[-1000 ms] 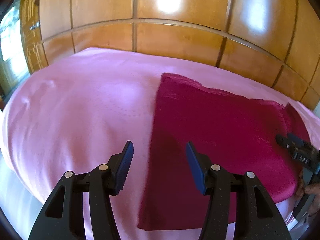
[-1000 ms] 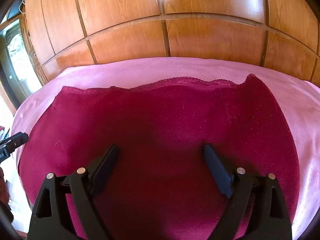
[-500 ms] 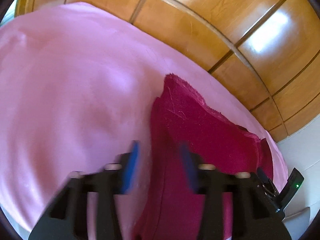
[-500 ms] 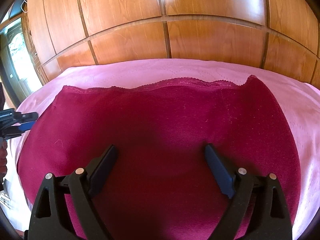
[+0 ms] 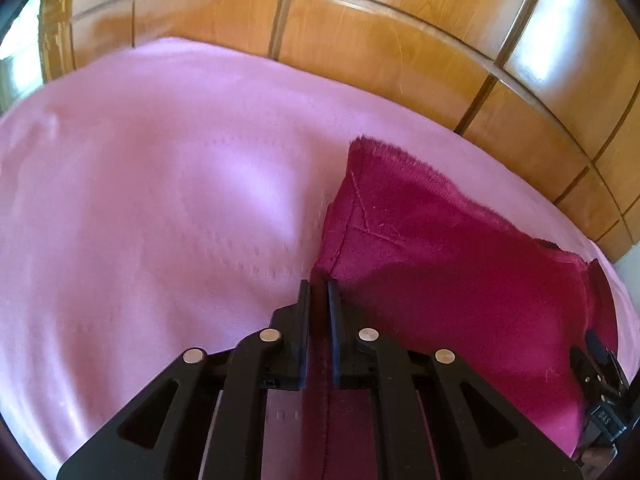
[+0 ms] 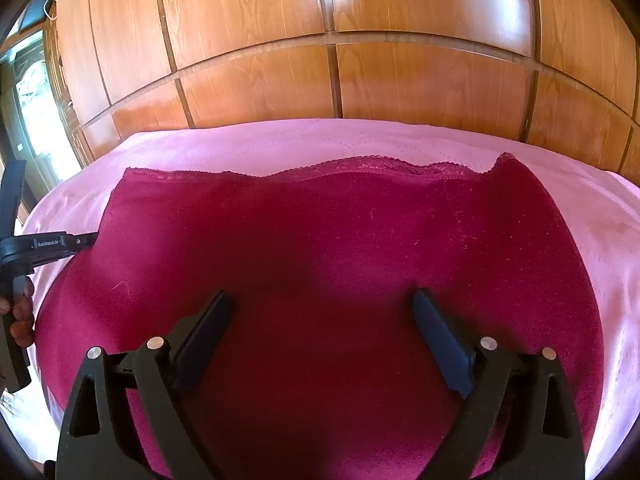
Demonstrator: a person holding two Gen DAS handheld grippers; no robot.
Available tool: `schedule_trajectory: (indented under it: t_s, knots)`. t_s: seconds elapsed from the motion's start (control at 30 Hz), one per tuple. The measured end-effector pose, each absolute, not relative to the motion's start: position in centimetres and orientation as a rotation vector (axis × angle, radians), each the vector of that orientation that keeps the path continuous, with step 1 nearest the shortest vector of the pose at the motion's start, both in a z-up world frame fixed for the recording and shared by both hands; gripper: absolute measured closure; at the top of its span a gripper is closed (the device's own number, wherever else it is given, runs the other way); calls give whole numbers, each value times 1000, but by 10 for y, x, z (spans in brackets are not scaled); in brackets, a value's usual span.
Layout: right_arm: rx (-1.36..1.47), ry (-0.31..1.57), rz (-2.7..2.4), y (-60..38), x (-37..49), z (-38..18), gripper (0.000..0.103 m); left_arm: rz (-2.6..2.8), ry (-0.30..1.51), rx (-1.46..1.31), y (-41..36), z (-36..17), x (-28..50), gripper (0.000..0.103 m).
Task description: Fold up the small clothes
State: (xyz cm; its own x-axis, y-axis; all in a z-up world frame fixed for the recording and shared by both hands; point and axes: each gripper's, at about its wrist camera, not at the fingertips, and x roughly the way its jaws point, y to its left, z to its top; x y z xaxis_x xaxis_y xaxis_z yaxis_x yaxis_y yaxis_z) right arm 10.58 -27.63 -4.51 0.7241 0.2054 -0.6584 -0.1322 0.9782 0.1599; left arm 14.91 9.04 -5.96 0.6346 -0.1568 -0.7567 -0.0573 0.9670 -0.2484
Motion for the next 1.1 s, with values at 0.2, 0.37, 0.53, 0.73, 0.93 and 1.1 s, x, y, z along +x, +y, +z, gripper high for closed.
schedule_trajectory:
  t_s: [0.2,0.37,0.53,0.73,0.93,1.1]
  knots:
    - [103,751,193,-277,106,-40,10,-44,800,-157,68,-31,110,94]
    - [159,760,190,-297,98,-19,10,-99,766,-81,39,-25,81,60]
    - [247,774,121,-341,92,-14,10,-133,769,-55,17,-30,71,59]
    - [321,845,76,-384,103,-41,19,-130,811,-34,15,-49,78,59]
    - [319,836,57,-389,110,-40,19,-123,807,-41,18,-45,75,59]
    - [353,815,33,-397,107,-26,19,-112,797,-52,21,-41,68,59]
